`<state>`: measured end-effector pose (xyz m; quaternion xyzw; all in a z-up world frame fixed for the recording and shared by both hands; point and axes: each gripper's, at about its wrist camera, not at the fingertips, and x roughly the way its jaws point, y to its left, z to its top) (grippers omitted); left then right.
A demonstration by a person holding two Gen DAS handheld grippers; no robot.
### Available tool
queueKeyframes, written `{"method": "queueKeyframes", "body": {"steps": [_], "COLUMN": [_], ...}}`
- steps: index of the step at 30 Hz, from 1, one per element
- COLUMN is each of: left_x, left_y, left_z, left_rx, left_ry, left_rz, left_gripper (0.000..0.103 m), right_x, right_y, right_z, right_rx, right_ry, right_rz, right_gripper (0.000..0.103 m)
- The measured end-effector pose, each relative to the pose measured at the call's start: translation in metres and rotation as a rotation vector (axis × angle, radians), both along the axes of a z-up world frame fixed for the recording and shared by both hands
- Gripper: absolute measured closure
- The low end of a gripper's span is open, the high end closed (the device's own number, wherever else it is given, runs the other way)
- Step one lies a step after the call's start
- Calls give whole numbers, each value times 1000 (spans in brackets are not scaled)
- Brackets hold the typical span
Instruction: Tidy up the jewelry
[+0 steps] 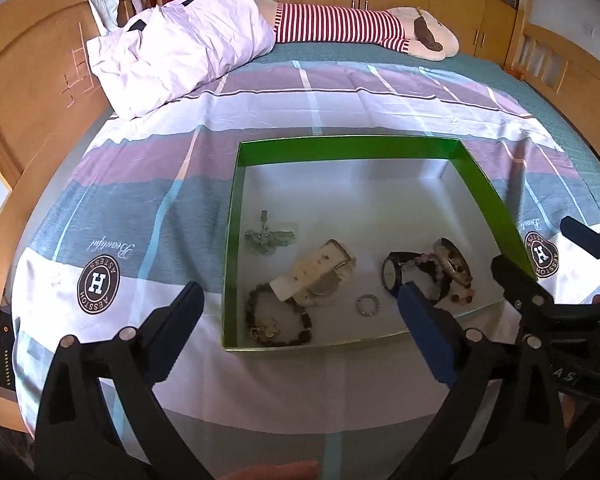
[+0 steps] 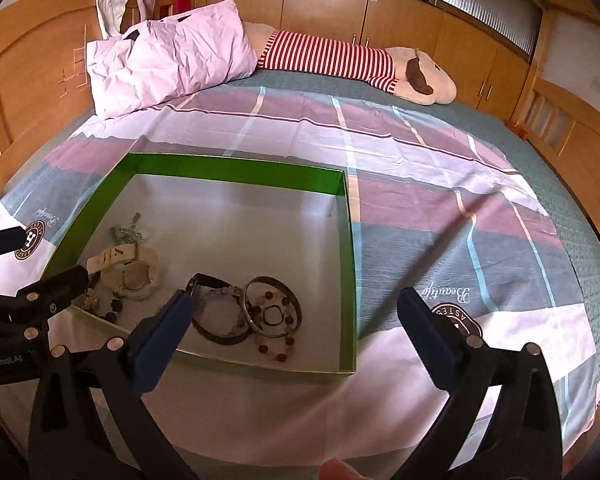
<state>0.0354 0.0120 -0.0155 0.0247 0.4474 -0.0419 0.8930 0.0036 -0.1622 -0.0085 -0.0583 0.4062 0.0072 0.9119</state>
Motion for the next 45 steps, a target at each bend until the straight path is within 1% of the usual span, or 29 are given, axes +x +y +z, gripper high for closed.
{"method": "queueKeyframes", "body": {"steps": [45], "left_x": [-2], "left_y": [-2], "left_z": [-2], "left_rx": [-5], "left_ry": [13], "left_rz": [-2], "left_gripper": [4], "right_x": [1], "right_y": [3], "right_z": [-2], "right_rx": [4], "right_ry": [10], "right_rz": [-1], "right_gripper": [1]}}
